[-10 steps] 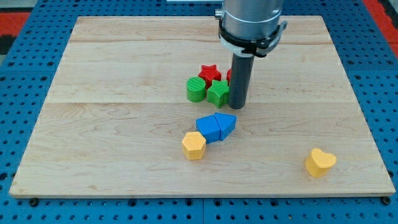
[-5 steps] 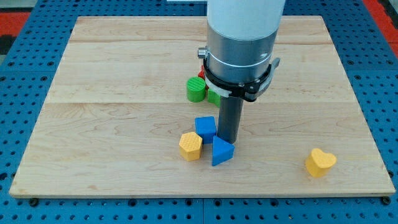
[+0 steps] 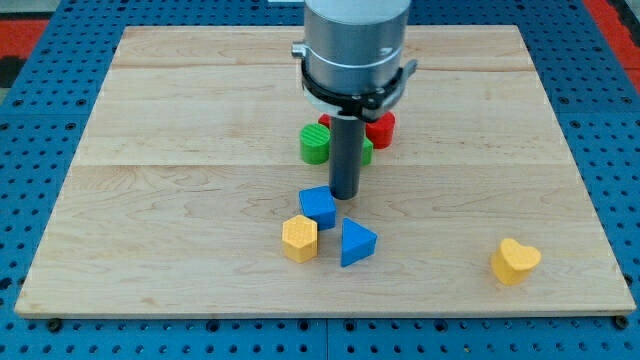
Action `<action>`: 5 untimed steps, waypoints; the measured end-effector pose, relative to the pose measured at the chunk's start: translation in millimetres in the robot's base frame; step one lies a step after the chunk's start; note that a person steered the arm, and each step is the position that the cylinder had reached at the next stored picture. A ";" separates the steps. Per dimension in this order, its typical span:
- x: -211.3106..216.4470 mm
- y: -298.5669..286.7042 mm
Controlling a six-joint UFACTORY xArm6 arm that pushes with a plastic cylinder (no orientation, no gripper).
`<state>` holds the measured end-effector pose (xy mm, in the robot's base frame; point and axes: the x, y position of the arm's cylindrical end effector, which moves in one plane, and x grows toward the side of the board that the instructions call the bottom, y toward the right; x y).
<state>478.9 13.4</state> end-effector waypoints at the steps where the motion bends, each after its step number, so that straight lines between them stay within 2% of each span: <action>1: -13.8 -31.7; 2: -18.2 -40.5; 4: 35.2 -18.3; 5: 37.7 -7.2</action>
